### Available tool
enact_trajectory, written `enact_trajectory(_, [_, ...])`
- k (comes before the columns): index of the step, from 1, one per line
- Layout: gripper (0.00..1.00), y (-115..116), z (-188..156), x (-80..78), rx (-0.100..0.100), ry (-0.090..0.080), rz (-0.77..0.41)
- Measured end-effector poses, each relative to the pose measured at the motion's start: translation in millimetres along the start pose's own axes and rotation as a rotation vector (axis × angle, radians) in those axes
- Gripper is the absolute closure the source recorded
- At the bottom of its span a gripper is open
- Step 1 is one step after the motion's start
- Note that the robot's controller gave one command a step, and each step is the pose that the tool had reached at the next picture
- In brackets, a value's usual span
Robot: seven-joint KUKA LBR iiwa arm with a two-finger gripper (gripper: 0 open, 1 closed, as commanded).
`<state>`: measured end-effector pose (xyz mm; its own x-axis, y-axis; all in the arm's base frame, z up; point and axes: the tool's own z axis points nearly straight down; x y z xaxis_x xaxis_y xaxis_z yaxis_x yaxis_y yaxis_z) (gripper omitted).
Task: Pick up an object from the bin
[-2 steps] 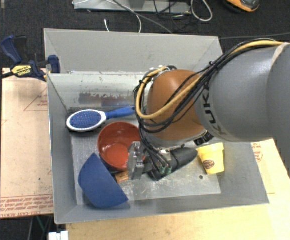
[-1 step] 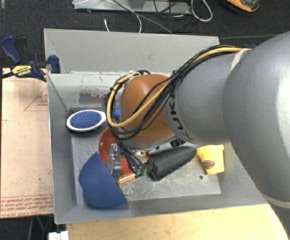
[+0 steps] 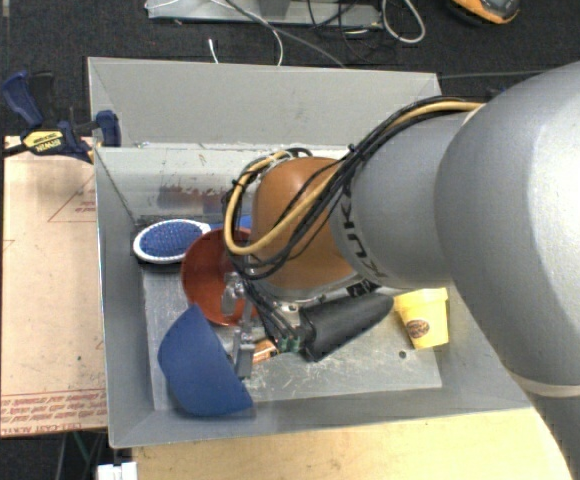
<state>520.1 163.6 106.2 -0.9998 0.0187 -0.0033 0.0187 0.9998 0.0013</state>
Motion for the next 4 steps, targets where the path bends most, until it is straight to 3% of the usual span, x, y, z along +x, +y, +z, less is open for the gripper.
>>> enact_trajectory(1, [0.00, 0, 0, -0.2, -0.001, -0.001, 0.000])
enact_trajectory(2, [0.00, 42, 35, 8.5, -0.003, -0.001, 0.023])
enact_trajectory(3, [0.00, 7, 34, -5.9, -0.001, -0.006, 0.031])
enact_trajectory(4, [1.00, 27, 34, -1.8, -0.007, -0.007, -0.293])
